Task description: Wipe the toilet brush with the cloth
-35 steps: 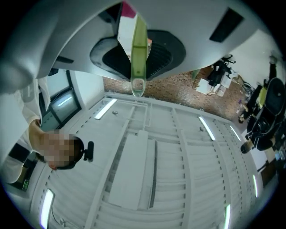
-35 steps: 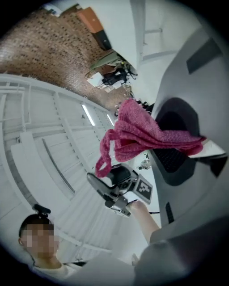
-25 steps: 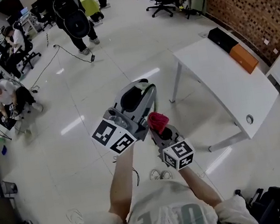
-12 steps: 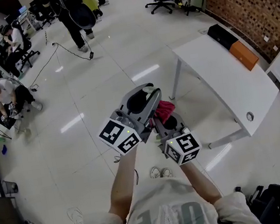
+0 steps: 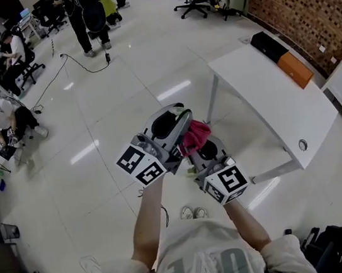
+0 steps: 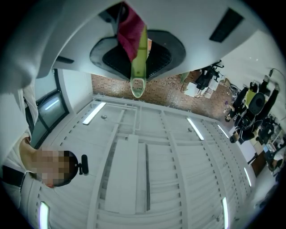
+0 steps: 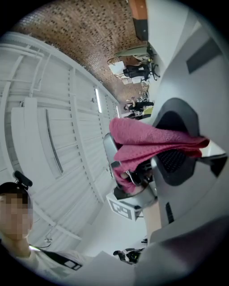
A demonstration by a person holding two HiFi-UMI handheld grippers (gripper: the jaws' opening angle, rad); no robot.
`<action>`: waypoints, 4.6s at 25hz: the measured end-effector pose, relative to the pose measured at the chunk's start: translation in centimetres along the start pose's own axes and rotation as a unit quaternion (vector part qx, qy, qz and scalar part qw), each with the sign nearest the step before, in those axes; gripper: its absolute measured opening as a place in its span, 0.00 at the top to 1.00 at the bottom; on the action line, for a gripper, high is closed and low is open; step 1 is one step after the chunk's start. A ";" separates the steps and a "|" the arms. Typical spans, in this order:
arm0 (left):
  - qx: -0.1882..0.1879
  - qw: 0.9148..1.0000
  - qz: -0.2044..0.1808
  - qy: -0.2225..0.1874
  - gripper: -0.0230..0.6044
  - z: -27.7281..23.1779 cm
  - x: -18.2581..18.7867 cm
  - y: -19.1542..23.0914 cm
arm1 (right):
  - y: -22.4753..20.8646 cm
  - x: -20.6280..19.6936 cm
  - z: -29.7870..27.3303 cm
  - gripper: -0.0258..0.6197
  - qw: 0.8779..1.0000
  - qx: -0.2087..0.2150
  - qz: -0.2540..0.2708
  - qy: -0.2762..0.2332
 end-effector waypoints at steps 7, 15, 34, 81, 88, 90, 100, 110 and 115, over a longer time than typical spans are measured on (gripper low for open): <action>-0.117 0.993 -0.027 -0.024 0.78 2.0 0.3 1.3 | -8.7 -6.0 6.8 0.91 0.984 -0.153 -0.048 0.072; -0.184 0.983 0.017 -0.013 0.78 2.2 -1.6 2.8 | -14.2 -8.3 9.5 0.91 0.971 -0.207 -0.040 0.116; -0.262 0.963 0.052 0.029 0.78 -0.1 -11.7 5.1 | -18.7 -15.9 7.4 0.91 0.975 -0.175 -0.044 0.129; 0.083 0.996 0.021 0.012 0.78 24.6 -66.9 25.9 | -31.2 -71.7 13.4 0.91 0.978 -0.173 -0.073 0.095; 0.053 0.998 0.031 -0.025 0.89 24.2 -66.2 24.4 | -29.9 -70.8 9.1 0.91 0.983 -0.155 -0.083 0.060; 0.076 0.996 0.030 -0.028 0.89 24.3 -66.0 25.0 | -29.9 -70.6 8.7 0.91 0.983 -0.154 -0.081 0.058; 0.218 0.975 0.003 0.028 0.96 26.2 -67.3 28.4 | -30.0 -70.6 7.9 0.91 0.981 -0.165 -0.081 0.056; 0.263 0.964 0.005 0.030 0.96 27.8 -67.8 28.9 | -29.7 -70.5 7.7 0.91 0.982 -0.166 -0.079 0.053; 0.269 0.963 0.001 0.028 0.96 27.8 -67.4 29.0 | -29.9 -69.9 7.7 0.91 0.982 -0.165 -0.078 0.049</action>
Point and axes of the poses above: the fingertips, and each gripper's own axes: z backward along the fingers, y to its left, x out of its top, the point moved 3 cm from there along z, backward along the fingers, and after that the axes turned 3 degrees about -y, right-handed, at the moved point
